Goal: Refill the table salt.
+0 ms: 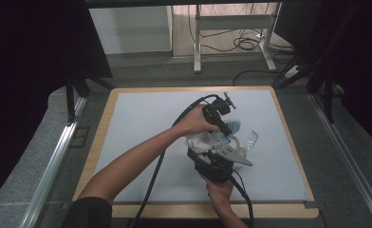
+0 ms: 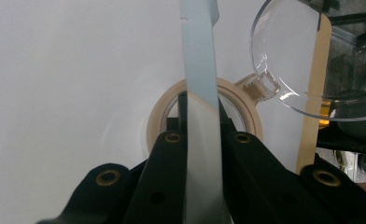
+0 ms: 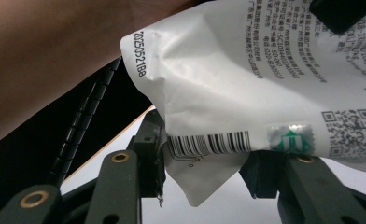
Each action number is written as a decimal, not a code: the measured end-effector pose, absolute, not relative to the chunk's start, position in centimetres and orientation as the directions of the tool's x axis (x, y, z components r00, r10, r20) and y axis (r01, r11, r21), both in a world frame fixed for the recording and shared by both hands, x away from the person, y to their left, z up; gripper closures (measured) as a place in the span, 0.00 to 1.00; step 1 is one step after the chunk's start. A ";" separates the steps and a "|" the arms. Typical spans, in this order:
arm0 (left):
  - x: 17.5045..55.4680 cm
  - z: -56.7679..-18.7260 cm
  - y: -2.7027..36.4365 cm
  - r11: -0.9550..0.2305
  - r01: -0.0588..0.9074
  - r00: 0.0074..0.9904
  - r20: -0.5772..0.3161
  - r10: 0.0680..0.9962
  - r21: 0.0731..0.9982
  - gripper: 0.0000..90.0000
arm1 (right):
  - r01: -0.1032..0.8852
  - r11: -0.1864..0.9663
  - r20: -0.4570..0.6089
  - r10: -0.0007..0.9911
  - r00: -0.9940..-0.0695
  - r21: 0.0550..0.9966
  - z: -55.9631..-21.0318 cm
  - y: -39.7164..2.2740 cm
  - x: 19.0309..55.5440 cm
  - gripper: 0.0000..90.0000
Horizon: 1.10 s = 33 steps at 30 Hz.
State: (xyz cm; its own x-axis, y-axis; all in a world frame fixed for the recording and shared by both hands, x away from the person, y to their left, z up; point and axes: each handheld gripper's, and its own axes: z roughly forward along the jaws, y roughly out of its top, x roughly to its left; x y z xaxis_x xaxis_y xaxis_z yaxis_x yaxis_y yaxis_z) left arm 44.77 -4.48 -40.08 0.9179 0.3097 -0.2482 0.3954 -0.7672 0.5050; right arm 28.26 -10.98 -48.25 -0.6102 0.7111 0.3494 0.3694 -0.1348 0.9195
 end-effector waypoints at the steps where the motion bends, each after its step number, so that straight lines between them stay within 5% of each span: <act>1: 44.8 -40.1 -4.5 -0.766 0.397 0.917 -0.249 0.311 0.505 1.00 | 0.369 -0.136 0.350 0.711 -0.610 0.919 -48.3 -11.0 28.3 0.63; 33: 44.8 -40.2 -4.9 -0.777 0.378 0.925 -0.249 0.288 0.503 1.00 | 0.357 -0.154 0.350 0.729 -0.588 0.921 -48.3 -10.8 28.1 0.63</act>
State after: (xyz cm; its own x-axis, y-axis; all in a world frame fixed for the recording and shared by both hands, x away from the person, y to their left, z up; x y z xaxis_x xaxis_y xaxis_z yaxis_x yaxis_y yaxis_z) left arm 44.83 -4.88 -40.19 0.9247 0.2884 -0.2486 0.3777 -0.7771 0.5034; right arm 28.05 -10.76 -48.29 -0.5885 0.7290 0.3497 0.3570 -0.1538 0.9214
